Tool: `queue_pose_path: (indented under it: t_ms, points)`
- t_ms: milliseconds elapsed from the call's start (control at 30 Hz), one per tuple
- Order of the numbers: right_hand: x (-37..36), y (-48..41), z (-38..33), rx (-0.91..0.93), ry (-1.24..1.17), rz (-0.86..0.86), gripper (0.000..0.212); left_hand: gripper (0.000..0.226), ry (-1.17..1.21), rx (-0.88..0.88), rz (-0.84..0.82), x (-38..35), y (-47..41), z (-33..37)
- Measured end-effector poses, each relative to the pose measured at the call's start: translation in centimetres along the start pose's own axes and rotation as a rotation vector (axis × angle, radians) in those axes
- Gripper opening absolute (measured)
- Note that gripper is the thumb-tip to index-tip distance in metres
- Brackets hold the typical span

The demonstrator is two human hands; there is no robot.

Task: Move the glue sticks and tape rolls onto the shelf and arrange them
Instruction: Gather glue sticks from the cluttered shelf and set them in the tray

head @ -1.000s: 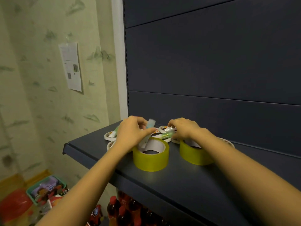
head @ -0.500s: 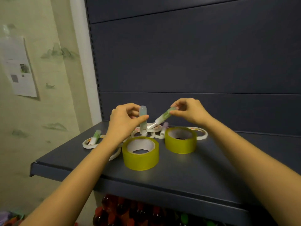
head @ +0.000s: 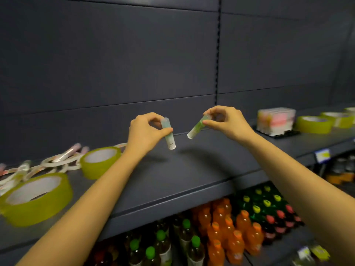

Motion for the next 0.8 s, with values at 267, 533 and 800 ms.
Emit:
queue_pose_path:
  t_ms: [267,533,800]
  points:
    - [16.2,4.4,4.5,-0.036,0.278,0.113,0.021,0.02,0.056,-0.129,-0.102,-12.5,-0.8,11.7]
    - [29.8,7.4,9.6,-0.038,0.375,0.208,0.026,0.017,0.067,-0.182,-0.157,-23.0,0.1,22.1]
    - [34.8,7.3,13.7,-0.012,0.378,0.152,0.027,0.014,0.02,-0.154,-0.126,-28.8,-0.7,26.8]
Point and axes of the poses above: each hand's wrist, its own y-axis away from the middle knuckle, its own x-axis out of the back of the hand, z = x × y, the point moved 10 cm from there along -y, towards the middle knuckle, and after that the axes turned 13 degrees about -y, right-handed, at the moved point
